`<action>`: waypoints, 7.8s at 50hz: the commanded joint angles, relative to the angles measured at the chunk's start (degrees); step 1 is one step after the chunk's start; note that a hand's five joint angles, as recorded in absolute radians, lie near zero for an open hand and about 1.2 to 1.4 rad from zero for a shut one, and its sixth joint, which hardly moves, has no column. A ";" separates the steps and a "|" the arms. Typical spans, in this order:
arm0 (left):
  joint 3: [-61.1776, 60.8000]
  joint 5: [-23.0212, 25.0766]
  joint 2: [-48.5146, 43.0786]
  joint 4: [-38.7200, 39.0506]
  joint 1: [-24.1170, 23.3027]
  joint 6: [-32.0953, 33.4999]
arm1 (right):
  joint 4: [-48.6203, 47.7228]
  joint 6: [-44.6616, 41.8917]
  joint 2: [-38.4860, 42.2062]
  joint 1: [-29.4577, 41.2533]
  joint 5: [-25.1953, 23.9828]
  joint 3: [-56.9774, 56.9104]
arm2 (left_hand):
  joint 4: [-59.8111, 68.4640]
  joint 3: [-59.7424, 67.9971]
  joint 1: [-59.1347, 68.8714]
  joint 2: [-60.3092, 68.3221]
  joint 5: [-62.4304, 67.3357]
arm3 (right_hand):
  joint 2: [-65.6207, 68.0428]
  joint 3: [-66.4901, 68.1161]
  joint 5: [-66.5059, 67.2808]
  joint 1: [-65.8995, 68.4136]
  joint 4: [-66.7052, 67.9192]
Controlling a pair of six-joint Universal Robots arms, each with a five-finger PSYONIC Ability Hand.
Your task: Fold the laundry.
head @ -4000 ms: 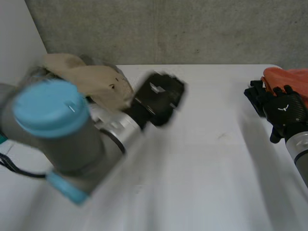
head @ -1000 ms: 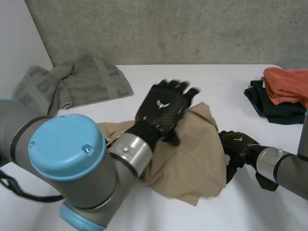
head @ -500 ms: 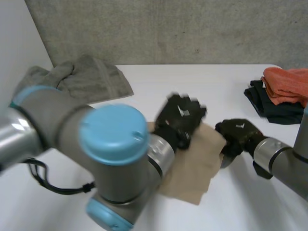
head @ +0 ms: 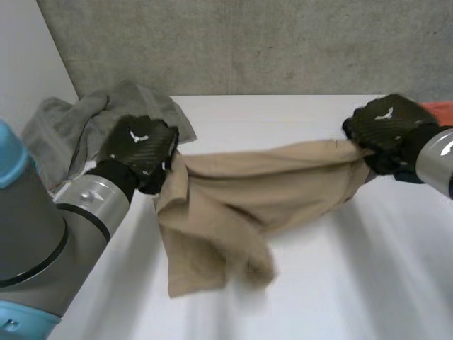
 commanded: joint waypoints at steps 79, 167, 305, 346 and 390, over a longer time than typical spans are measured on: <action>7.98 1.47 -26.72 14.64 3.12 -24.67 | -20.61 13.48 -4.53 17.43 12.76 -2.63 | 11.38 11.73 13.41 11.44 14.84 | 12.73 12.00 12.37 16.40 11.54; 0.77 1.21 -21.09 4.09 -3.21 -37.43 | -18.85 14.63 -2.94 17.08 14.70 -0.43 | -24.42 -24.08 -22.39 -24.37 -20.96 | 12.73 12.00 12.37 16.40 11.54; 1.30 4.29 -23.11 3.48 5.05 -12.11 | -30.36 0.56 27.46 -1.20 -5.43 7.13 | -44.46 -44.11 -42.43 -44.41 -41.00 | -21.89 -22.62 -22.25 -18.22 -23.09; -5.65 4.81 3.52 -28.53 -3.83 0.98 | 7.71 -15.26 -4.97 -2.96 3.09 19.70 | 11.38 11.73 13.41 11.44 14.84 | 12.73 12.00 12.37 16.40 11.54; 20.92 -0.99 -30.15 25.36 0.57 10.39 | -30.65 8.12 25.63 2.67 11.97 -7.91 | -58.62 -58.27 -56.59 -58.56 -55.16 | -57.27 -58.00 -57.63 -53.60 -58.46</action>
